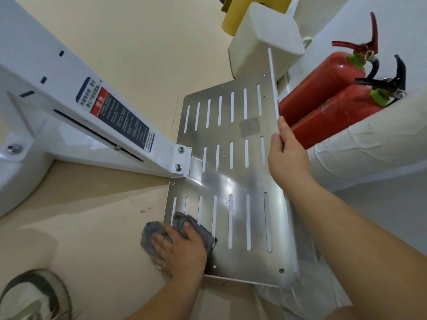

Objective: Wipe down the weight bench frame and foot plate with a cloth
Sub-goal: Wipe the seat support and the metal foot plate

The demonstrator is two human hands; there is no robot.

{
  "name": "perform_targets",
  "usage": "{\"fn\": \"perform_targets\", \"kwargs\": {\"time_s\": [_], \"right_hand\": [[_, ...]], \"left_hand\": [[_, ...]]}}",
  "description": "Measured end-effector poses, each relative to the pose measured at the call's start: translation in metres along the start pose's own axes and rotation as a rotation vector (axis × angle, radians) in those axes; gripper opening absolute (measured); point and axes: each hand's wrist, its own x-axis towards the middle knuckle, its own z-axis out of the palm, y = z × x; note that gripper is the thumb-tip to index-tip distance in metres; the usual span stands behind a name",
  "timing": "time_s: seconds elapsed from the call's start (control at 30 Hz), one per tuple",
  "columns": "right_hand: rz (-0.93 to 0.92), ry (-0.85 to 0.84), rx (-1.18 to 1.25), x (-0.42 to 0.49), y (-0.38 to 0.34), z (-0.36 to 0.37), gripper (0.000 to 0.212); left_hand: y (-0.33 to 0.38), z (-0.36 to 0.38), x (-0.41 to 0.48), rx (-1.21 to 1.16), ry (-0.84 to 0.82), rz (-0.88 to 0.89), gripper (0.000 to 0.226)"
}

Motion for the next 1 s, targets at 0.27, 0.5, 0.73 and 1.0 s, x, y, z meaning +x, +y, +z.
{"fn": "perform_targets", "kwargs": {"time_s": [0.27,0.5,0.73,1.0], "right_hand": [[-0.019,0.016,-0.022,0.001,0.001,-0.001,0.048],[0.017,0.063,0.089,0.005,-0.009,-0.006,0.045],[-0.061,0.096,0.236,0.019,-0.024,-0.018,0.036],[0.182,-0.084,0.78,0.051,-0.061,-0.029,0.06]], "left_hand": [[0.088,0.019,-0.023,0.197,0.017,0.938,0.068],[0.055,-0.01,0.019,-0.176,0.007,0.177,0.061],[0.242,-0.064,-0.051,-0.774,-0.271,0.686,0.044],[0.327,-0.108,-0.124,-0.815,-0.886,0.547,0.059]]}}
